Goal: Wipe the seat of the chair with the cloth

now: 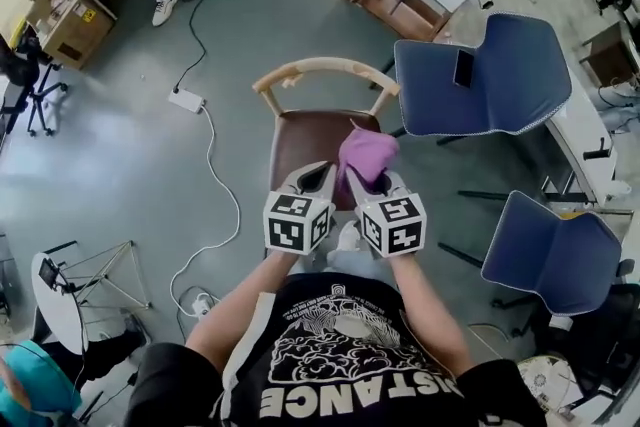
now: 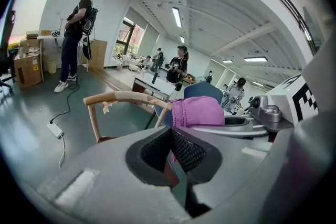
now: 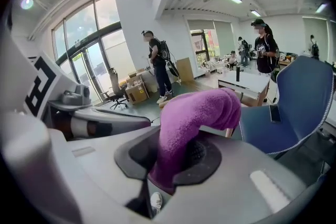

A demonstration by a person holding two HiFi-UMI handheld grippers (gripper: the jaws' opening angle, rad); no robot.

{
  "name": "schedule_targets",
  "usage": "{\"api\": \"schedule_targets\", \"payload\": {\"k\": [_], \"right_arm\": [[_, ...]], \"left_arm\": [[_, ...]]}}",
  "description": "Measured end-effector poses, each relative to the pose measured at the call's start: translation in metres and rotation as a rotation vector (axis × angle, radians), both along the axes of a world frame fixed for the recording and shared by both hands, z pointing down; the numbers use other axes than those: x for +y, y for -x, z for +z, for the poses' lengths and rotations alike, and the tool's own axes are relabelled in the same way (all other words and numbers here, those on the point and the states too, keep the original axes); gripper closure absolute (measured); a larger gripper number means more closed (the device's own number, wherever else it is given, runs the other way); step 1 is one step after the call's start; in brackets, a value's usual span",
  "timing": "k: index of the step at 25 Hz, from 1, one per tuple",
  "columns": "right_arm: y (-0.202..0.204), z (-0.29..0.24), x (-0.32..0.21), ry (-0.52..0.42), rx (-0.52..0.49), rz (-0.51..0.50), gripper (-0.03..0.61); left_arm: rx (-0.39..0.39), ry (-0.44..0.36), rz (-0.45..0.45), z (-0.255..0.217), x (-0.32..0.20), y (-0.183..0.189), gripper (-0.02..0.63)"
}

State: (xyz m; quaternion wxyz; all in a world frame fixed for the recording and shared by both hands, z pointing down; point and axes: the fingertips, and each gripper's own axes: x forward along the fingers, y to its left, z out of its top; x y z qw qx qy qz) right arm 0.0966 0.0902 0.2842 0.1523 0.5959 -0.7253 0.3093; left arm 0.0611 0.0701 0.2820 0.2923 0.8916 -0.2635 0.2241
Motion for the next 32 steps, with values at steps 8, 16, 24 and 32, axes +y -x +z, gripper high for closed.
{"api": "schedule_targets", "payload": {"k": [8, 16, 24, 32], "right_arm": [[0.009, -0.054, -0.010, -0.118, 0.024, 0.028, 0.514], [0.013, -0.075, -0.011, -0.191, 0.085, 0.046, 0.517], [0.015, -0.067, -0.005, -0.186, 0.097, 0.046, 0.517], [0.009, -0.066, -0.010, -0.177, 0.090, 0.043, 0.517]], "left_arm": [[0.016, -0.065, -0.032, -0.042, -0.009, 0.008, 0.617], [0.033, -0.123, -0.009, -0.055, -0.002, 0.009, 0.618], [0.019, -0.113, -0.008, -0.046, 0.004, 0.009, 0.618], [0.011, -0.116, -0.006, -0.047, -0.001, 0.003, 0.618]]}}
